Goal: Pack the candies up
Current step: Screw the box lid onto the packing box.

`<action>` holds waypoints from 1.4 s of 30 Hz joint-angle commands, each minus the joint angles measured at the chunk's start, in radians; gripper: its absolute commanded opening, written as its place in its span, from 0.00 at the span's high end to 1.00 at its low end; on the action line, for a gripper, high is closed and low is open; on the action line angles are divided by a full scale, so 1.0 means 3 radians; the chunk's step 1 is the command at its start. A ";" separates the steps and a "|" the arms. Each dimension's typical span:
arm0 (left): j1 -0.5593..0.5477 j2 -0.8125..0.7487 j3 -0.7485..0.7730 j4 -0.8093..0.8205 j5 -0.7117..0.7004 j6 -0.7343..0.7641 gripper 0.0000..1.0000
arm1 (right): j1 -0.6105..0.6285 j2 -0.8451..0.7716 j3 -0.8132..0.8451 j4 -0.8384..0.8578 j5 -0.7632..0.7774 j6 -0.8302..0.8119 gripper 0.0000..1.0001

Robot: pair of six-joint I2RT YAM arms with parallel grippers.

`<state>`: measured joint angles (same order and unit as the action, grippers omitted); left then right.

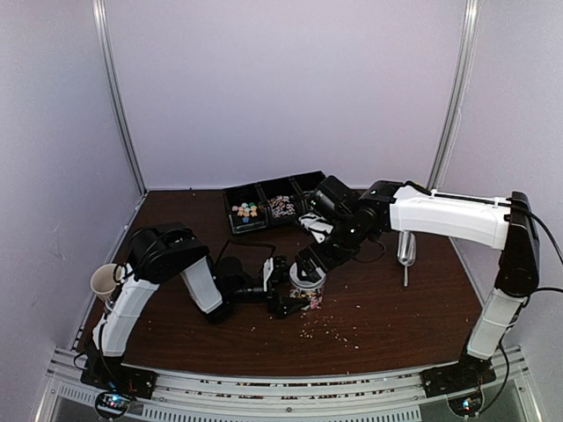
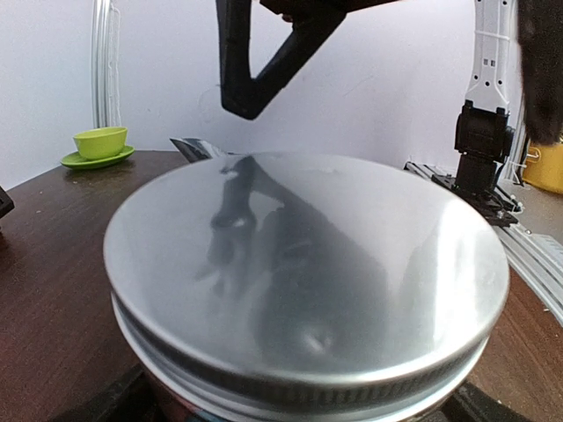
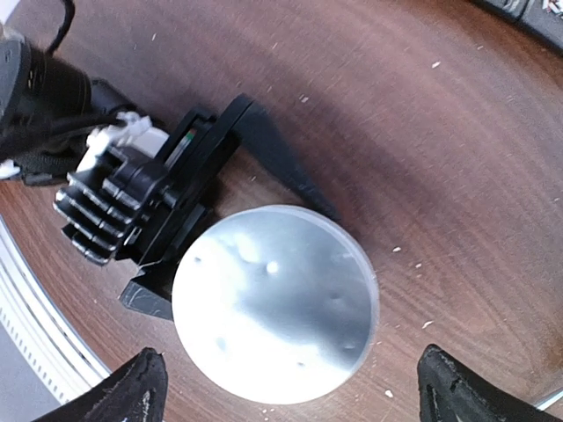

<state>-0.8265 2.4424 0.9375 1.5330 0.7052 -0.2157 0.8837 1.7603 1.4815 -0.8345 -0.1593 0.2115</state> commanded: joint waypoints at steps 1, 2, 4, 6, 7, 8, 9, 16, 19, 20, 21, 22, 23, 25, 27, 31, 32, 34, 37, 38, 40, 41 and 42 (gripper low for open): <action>0.0065 0.0276 -0.0108 -0.0204 0.0068 -0.0012 0.05 | -0.0120 -0.0175 -0.0111 0.0240 -0.0021 -0.0055 0.00; 0.0065 0.0277 -0.0106 -0.0201 0.0068 -0.0013 0.05 | -0.0138 -0.0186 -0.0129 0.0296 -0.0059 -0.0059 0.02; 0.0065 0.0278 -0.0099 -0.0214 0.0068 -0.0017 0.05 | -0.0176 -0.0184 -0.0196 0.0457 -0.0153 -0.0050 0.07; 0.0065 0.0275 -0.0096 -0.0221 0.0072 -0.0018 0.05 | -0.0194 -0.0157 -0.0230 0.0580 -0.0213 -0.0028 0.12; 0.0065 0.0275 -0.0098 -0.0222 0.0068 -0.0017 0.05 | -0.0200 -0.0130 -0.0234 0.0622 -0.0246 -0.0025 0.16; 0.0061 0.0278 -0.0100 -0.0220 0.0068 -0.0022 0.05 | -0.0207 -0.0102 -0.0230 0.0654 -0.0262 -0.0016 0.21; 0.0061 0.0275 -0.0102 -0.0221 0.0073 -0.0021 0.05 | -0.0208 -0.0066 -0.0226 0.0674 -0.0260 -0.0007 0.24; 0.0065 0.0270 -0.0114 -0.0222 0.0068 -0.0011 0.05 | -0.0240 -0.0064 -0.0336 0.0738 -0.0203 -0.0013 0.36; 0.0064 0.0275 -0.0101 -0.0231 0.0073 -0.0007 0.05 | -0.0237 -0.0055 -0.0377 0.0724 -0.0179 -0.0030 0.37; 0.0065 0.0275 -0.0096 -0.0237 0.0078 -0.0011 0.06 | -0.0240 -0.0054 -0.0396 0.0735 -0.0173 -0.0031 0.40; 0.0065 0.0278 -0.0093 -0.0238 0.0078 -0.0012 0.06 | -0.0237 -0.0054 -0.0415 0.0740 -0.0163 -0.0028 0.40; 0.0064 0.0276 -0.0089 -0.0235 0.0078 -0.0013 0.06 | -0.0240 -0.0059 -0.0436 0.0748 -0.0153 -0.0023 0.40; 0.0061 0.0275 -0.0088 -0.0237 0.0080 -0.0013 0.06 | -0.0240 -0.0064 -0.0460 0.0758 -0.0146 -0.0018 0.41; 0.0063 0.0280 -0.0078 -0.0246 0.0087 -0.0020 0.06 | -0.0240 -0.0095 -0.0513 0.0786 -0.0131 -0.0010 0.41; 0.0065 0.0281 -0.0072 -0.0256 0.0088 -0.0013 0.06 | -0.0238 -0.0121 -0.0560 0.0787 -0.0106 -0.0010 0.47; 0.0064 0.0280 -0.0072 -0.0263 0.0089 -0.0017 0.06 | -0.0240 -0.0145 -0.0617 0.0794 -0.0087 -0.0023 0.52; 0.0064 0.0280 -0.0072 -0.0263 0.0090 -0.0013 0.06 | -0.0236 -0.0150 -0.0626 0.0802 -0.0084 -0.0020 0.53; 0.0065 0.0280 -0.0072 -0.0262 0.0094 -0.0014 0.06 | -0.0239 -0.0161 -0.0642 0.0816 -0.0076 -0.0013 0.54; 0.0065 0.0280 -0.0075 -0.0266 0.0094 -0.0018 0.06 | -0.0260 -0.0191 -0.0659 0.0838 -0.0071 0.0012 0.54; 0.0063 0.0280 -0.0077 -0.0265 0.0094 -0.0014 0.06 | -0.0281 -0.0212 -0.0674 0.0861 -0.0101 0.0022 0.54; 0.0065 0.0280 -0.0077 -0.0263 0.0094 -0.0017 0.06 | -0.0341 -0.0257 -0.0733 0.0939 -0.0227 0.0066 0.55; 0.0065 0.0280 -0.0077 -0.0262 0.0094 -0.0018 0.06 | -0.0377 -0.0275 -0.0769 0.0991 -0.0319 0.0098 0.56; 0.0065 0.0280 -0.0077 -0.0262 0.0094 -0.0013 0.06 | -0.0412 -0.0290 -0.0816 0.1032 -0.0406 0.0126 0.57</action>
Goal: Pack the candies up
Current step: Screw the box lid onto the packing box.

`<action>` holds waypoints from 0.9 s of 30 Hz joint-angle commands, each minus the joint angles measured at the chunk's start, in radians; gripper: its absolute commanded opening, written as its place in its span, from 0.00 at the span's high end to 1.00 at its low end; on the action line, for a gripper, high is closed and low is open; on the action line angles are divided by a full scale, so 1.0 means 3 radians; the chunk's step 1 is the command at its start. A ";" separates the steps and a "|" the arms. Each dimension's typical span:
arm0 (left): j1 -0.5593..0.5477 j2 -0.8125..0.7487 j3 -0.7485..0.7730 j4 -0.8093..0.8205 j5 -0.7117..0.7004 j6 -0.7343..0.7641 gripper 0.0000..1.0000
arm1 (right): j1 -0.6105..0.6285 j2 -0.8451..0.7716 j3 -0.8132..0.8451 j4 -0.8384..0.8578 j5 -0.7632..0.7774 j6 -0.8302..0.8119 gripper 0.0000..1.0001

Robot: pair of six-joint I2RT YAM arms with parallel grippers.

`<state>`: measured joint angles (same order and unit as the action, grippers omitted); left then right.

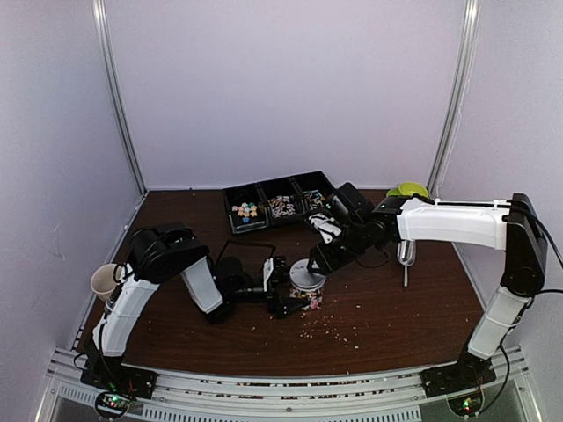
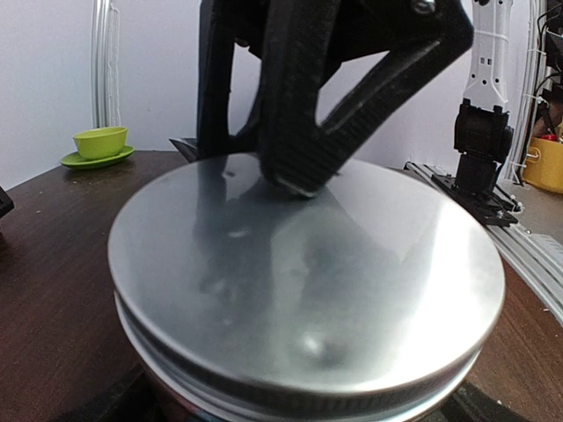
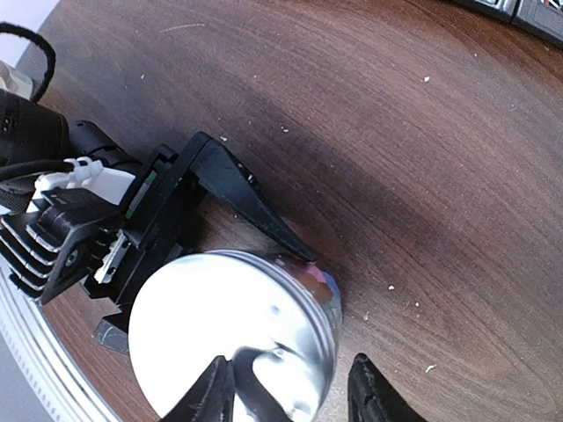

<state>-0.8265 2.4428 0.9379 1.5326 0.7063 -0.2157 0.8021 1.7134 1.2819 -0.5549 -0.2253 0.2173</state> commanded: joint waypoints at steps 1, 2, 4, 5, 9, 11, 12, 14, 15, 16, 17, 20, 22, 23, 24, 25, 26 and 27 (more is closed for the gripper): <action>0.0064 0.0279 -0.0079 -0.0261 0.0090 -0.0012 0.06 | -0.0170 -0.0141 -0.0186 0.0134 -0.0255 0.0124 0.58; 0.0064 0.0279 -0.0079 -0.0261 0.0090 -0.0014 0.06 | -0.0191 -0.0147 -0.0215 0.0166 -0.0313 0.0139 0.60; 0.0065 0.0282 -0.0079 -0.0262 0.0090 -0.0013 0.06 | -0.0220 -0.0139 -0.0261 0.0213 -0.0400 0.0157 0.64; 0.0065 0.0279 -0.0076 -0.0263 0.0094 -0.0012 0.06 | -0.0231 -0.0131 -0.0275 0.0237 -0.0441 0.0164 0.67; 0.0065 0.0279 -0.0069 -0.0261 0.0094 -0.0018 0.06 | -0.0238 -0.0071 -0.0306 0.0261 -0.0538 0.0176 0.78; 0.0065 0.0281 -0.0069 -0.0261 0.0095 -0.0017 0.06 | -0.0244 -0.0054 -0.0328 0.0274 -0.0563 0.0181 0.83; 0.0061 0.0279 -0.0072 -0.0261 0.0095 -0.0018 0.06 | -0.0244 -0.0051 -0.0341 0.0284 -0.0570 0.0183 0.84; 0.0065 0.0284 -0.0072 -0.0261 0.0095 -0.0020 0.06 | -0.0245 -0.0059 -0.0354 0.0280 -0.0569 0.0174 0.82; 0.0064 0.0284 -0.0069 -0.0269 0.0095 -0.0014 0.06 | -0.0245 -0.0065 -0.0349 0.0273 -0.0572 0.0164 0.80; 0.0065 0.0284 -0.0065 -0.0275 0.0095 -0.0013 0.06 | -0.0245 -0.0078 -0.0333 0.0259 -0.0580 0.0150 0.79; 0.0065 0.0284 -0.0065 -0.0283 0.0095 -0.0012 0.06 | -0.0245 -0.0086 -0.0307 0.0240 -0.0592 0.0132 0.78; 0.0065 0.0289 -0.0049 -0.0294 0.0100 -0.0013 0.06 | -0.0245 -0.0048 -0.0143 0.0158 -0.0630 0.0070 0.74; 0.0065 0.0292 -0.0039 -0.0304 0.0109 -0.0018 0.06 | -0.0245 0.0016 -0.0019 0.0109 -0.0648 0.0038 0.73; 0.0065 0.0292 -0.0033 -0.0307 0.0110 -0.0020 0.06 | -0.0249 0.0045 0.0023 0.0097 -0.0653 0.0026 0.73; 0.0065 0.0294 -0.0033 -0.0307 0.0108 -0.0019 0.06 | -0.0257 0.0081 0.0057 0.0102 -0.0659 0.0018 0.73; 0.0065 0.0290 -0.0033 -0.0310 0.0112 -0.0018 0.06 | -0.0271 0.0116 0.0077 0.0119 -0.0688 0.0015 0.73; 0.0064 0.0289 -0.0033 -0.0308 0.0115 -0.0018 0.06 | -0.0283 0.0154 0.0102 0.0128 -0.0732 0.0017 0.73; 0.0065 0.0289 -0.0037 -0.0308 0.0115 -0.0015 0.06 | -0.0294 0.0195 0.0113 0.0146 -0.0788 0.0020 0.74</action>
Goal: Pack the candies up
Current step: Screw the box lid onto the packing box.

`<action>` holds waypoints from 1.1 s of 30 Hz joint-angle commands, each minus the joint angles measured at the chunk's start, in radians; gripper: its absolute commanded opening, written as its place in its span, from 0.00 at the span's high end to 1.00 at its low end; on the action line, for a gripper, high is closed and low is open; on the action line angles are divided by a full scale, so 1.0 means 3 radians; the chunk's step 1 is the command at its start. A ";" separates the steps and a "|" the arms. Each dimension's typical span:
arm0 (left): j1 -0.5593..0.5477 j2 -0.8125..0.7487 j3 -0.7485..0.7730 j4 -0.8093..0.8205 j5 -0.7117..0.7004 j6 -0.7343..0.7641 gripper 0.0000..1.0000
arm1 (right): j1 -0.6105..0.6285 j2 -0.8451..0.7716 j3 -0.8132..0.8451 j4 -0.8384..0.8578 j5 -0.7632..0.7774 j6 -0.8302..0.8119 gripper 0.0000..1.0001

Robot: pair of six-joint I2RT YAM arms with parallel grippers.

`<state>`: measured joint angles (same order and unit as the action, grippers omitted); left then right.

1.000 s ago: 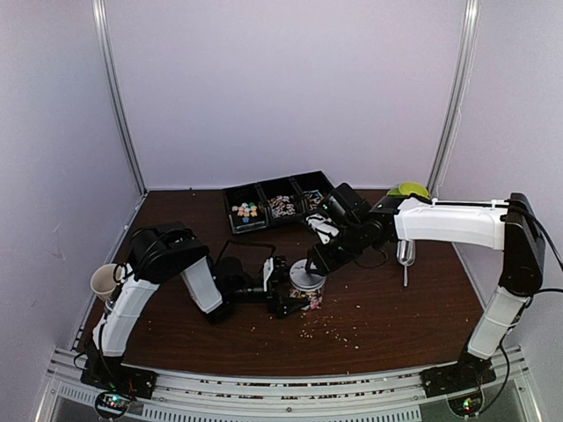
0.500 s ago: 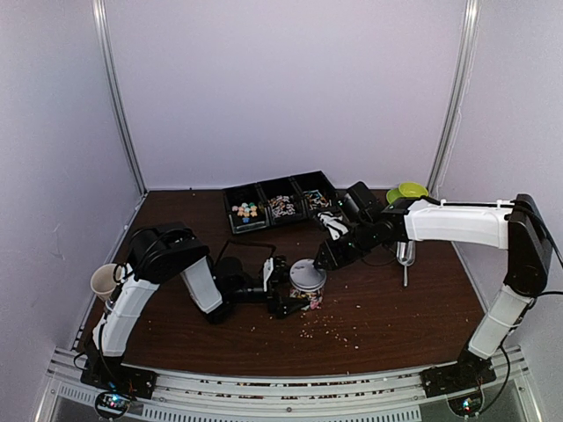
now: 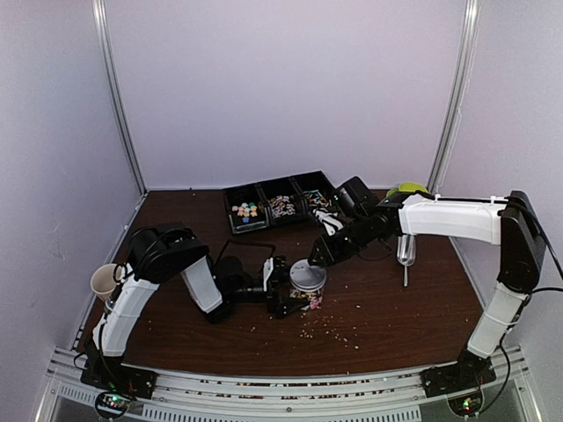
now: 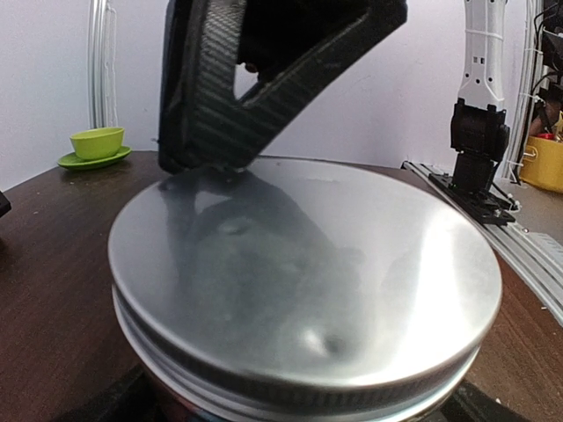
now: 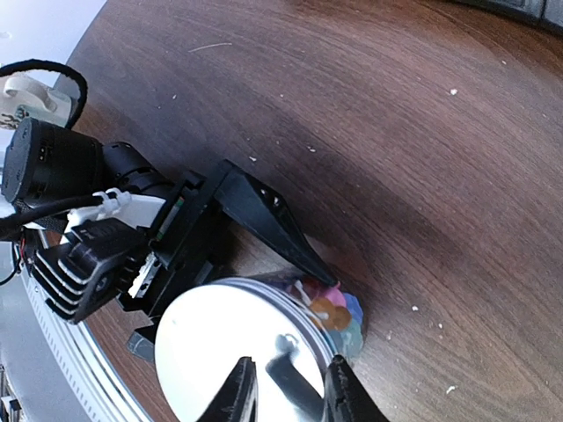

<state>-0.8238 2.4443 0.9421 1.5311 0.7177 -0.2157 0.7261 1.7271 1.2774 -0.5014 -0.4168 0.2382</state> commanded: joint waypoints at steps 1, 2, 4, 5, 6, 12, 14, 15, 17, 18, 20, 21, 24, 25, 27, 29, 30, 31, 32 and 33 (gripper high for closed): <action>0.0056 0.0284 -0.0056 -0.0307 0.0073 -0.0013 0.06 | -0.0050 0.0177 0.0127 -0.0008 -0.0197 -0.0045 0.74; 0.0053 0.0284 -0.0059 -0.0310 0.0072 -0.0012 0.06 | -0.0053 0.0191 0.0118 0.0014 -0.0233 -0.0043 0.76; 0.0054 0.0283 -0.0070 -0.0305 0.0068 -0.0010 0.06 | -0.0058 0.0207 0.0079 0.0046 -0.0276 -0.0038 0.81; 0.0055 0.0280 -0.0072 -0.0307 0.0061 -0.0011 0.06 | -0.0058 0.0203 0.0051 0.0061 -0.0293 -0.0034 0.83; 0.0056 0.0279 -0.0077 -0.0307 0.0057 -0.0008 0.06 | -0.0056 0.0187 0.0014 0.0084 -0.0302 -0.0032 0.86; 0.0056 0.0282 -0.0063 -0.0323 0.0029 -0.0003 0.06 | -0.0095 -0.0011 -0.0222 0.0171 -0.0276 0.0000 1.00; 0.0056 0.0279 -0.0058 -0.0330 0.0009 -0.0005 0.06 | -0.0111 -0.0045 -0.0272 0.0141 -0.0282 0.0004 1.00; 0.0055 0.0279 -0.0057 -0.0334 0.0000 -0.0002 0.06 | -0.0118 -0.0051 -0.0290 0.0125 -0.0290 0.0008 1.00; 0.0053 0.0280 -0.0052 -0.0349 -0.0021 -0.0002 0.07 | -0.0119 -0.0081 -0.0384 0.0148 -0.0309 0.0033 1.00; 0.0056 0.0279 -0.0052 -0.0358 -0.0033 0.0000 0.08 | -0.0119 -0.0106 -0.0441 0.0178 -0.0335 0.0051 1.00; 0.0058 0.0274 -0.0049 -0.0400 -0.0064 0.0008 0.09 | -0.0119 -0.0146 -0.0548 0.0231 -0.0364 0.0089 1.00; 0.0059 0.0274 -0.0051 -0.0405 -0.0070 0.0011 0.09 | -0.0119 -0.0164 -0.0597 0.0250 -0.0369 0.0104 1.00; 0.0061 0.0269 -0.0056 -0.0404 -0.0075 0.0013 0.10 | -0.0119 -0.0224 -0.0742 0.0291 -0.0365 0.0133 1.00; 0.0058 0.0269 -0.0061 -0.0407 -0.0076 0.0013 0.10 | -0.0116 -0.0241 -0.0795 0.0306 -0.0367 0.0144 1.00; 0.0061 0.0264 -0.0062 -0.0408 -0.0094 0.0011 0.10 | -0.0111 -0.0290 -0.0899 0.0353 -0.0388 0.0168 1.00; 0.0060 0.0267 -0.0062 -0.0414 -0.0104 0.0018 0.10 | -0.0100 -0.0350 -0.1006 0.0392 -0.0405 0.0183 1.00; 0.0061 0.0266 -0.0058 -0.0422 -0.0107 0.0018 0.10 | -0.0091 -0.0396 -0.1056 0.0409 -0.0405 0.0194 1.00; 0.0062 0.0267 -0.0054 -0.0431 -0.0112 0.0018 0.10 | -0.0085 -0.0437 -0.1104 0.0424 -0.0408 0.0213 1.00; 0.0062 0.0269 -0.0051 -0.0442 -0.0116 0.0015 0.10 | -0.0073 -0.0485 -0.1145 0.0432 -0.0417 0.0229 1.00; 0.0060 0.0269 -0.0047 -0.0449 -0.0121 0.0018 0.10 | -0.0061 -0.0527 -0.1184 0.0434 -0.0427 0.0244 1.00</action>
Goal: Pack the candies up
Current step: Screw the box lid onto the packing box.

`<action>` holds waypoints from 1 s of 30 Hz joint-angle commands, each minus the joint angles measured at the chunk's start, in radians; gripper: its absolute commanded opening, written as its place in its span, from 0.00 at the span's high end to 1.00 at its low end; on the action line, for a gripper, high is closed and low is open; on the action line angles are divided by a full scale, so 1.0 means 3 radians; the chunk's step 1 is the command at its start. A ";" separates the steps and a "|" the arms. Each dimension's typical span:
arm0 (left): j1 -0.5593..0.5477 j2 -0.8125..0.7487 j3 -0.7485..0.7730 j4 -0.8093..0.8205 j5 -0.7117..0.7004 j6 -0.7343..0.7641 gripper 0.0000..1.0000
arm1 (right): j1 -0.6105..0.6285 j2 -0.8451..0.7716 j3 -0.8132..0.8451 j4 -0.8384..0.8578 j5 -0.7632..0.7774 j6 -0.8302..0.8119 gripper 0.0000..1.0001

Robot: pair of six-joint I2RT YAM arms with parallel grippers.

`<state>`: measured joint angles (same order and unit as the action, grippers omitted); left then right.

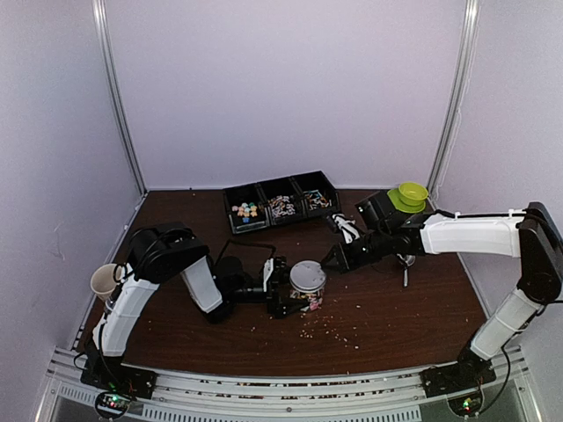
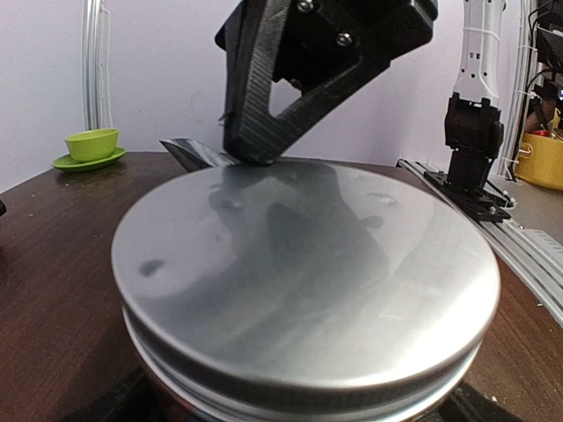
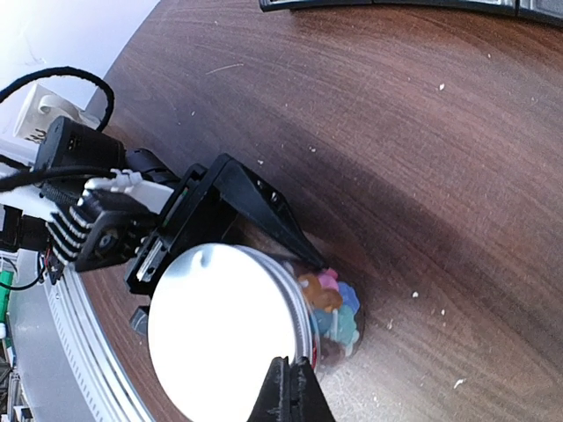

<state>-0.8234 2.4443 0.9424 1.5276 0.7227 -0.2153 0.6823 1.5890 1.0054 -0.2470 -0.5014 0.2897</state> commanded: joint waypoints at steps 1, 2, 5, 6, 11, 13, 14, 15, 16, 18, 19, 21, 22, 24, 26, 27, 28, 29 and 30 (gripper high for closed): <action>0.0058 0.0269 -0.0044 -0.0438 -0.0145 0.0017 0.10 | 0.0101 -0.0103 -0.0316 -0.0412 -0.0151 0.0088 1.00; 0.0060 0.0269 -0.0043 -0.0443 -0.0148 0.0017 0.10 | 0.0117 -0.0149 -0.0353 -0.0402 -0.0154 0.0103 1.00; 0.0057 0.0269 -0.0043 -0.0453 -0.0154 0.0017 0.10 | 0.0165 -0.0266 -0.0470 -0.0390 -0.0168 0.0174 1.00; 0.0056 0.0269 -0.0043 -0.0454 -0.0154 0.0017 0.10 | 0.0180 -0.0301 -0.0491 -0.0393 -0.0169 0.0183 1.00; 0.0059 0.0274 -0.0033 -0.0458 -0.0118 0.0017 0.10 | 0.0203 -0.0526 -0.0498 -0.0485 -0.0067 0.0182 1.00; 0.0057 0.0281 -0.0022 -0.0452 -0.0083 0.0012 0.10 | 0.0197 -0.0623 -0.0401 -0.0548 0.0032 0.0158 0.99; 0.0057 0.0286 -0.0013 -0.0454 -0.0070 0.0005 0.10 | 0.0182 -0.0656 -0.0339 -0.0567 0.0062 0.0155 0.99; 0.0054 0.0293 -0.0005 -0.0457 -0.0060 -0.0004 0.10 | 0.0170 -0.0691 -0.0270 -0.0572 0.0070 0.0151 0.99; 0.0056 0.0293 -0.0005 -0.0455 -0.0057 -0.0003 0.11 | 0.0162 -0.0710 -0.0192 -0.0572 0.0063 0.0147 0.99; 0.0052 0.0300 0.0002 -0.0461 -0.0059 -0.0011 0.11 | 0.0154 -0.0720 -0.0038 -0.0555 0.0061 0.0141 0.99; 0.0055 0.0300 0.0007 -0.0467 -0.0064 -0.0009 0.10 | 0.0151 -0.0710 0.0029 -0.0536 0.0061 0.0143 0.99; 0.0055 0.0299 0.0004 -0.0465 -0.0079 -0.0009 0.10 | 0.0145 -0.0669 0.0132 -0.0469 0.0068 0.0163 0.98; 0.0053 0.0299 0.0000 -0.0467 -0.0086 -0.0008 0.10 | 0.0142 -0.0636 0.0160 -0.0419 0.0075 0.0175 0.98; 0.0054 0.0297 -0.0007 -0.0465 -0.0096 -0.0008 0.10 | 0.0132 -0.0542 0.0187 -0.0324 0.0073 0.0192 0.98; 0.0055 0.0291 -0.0019 -0.0461 -0.0102 -0.0010 0.11 | 0.0109 -0.0412 0.0145 -0.0236 0.0061 0.0212 0.98; 0.0055 0.0289 -0.0026 -0.0457 -0.0103 -0.0008 0.11 | 0.0095 -0.0350 0.0102 -0.0179 0.0048 0.0225 0.98; 0.0055 0.0287 -0.0031 -0.0455 -0.0107 -0.0008 0.11 | 0.0075 -0.0292 0.0031 -0.0116 0.0042 0.0246 0.97; 0.0055 0.0288 -0.0041 -0.0448 -0.0111 -0.0008 0.11 | 0.0055 -0.0235 -0.0048 -0.0044 0.0027 0.0266 0.97; 0.0054 0.0282 -0.0046 -0.0443 -0.0111 -0.0008 0.11 | 0.0037 -0.0187 -0.0125 0.0041 0.0009 0.0286 0.98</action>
<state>-0.8200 2.4474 0.9577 1.5158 0.7097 -0.2157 0.7155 1.4662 1.0439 -0.3061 -0.4988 0.3492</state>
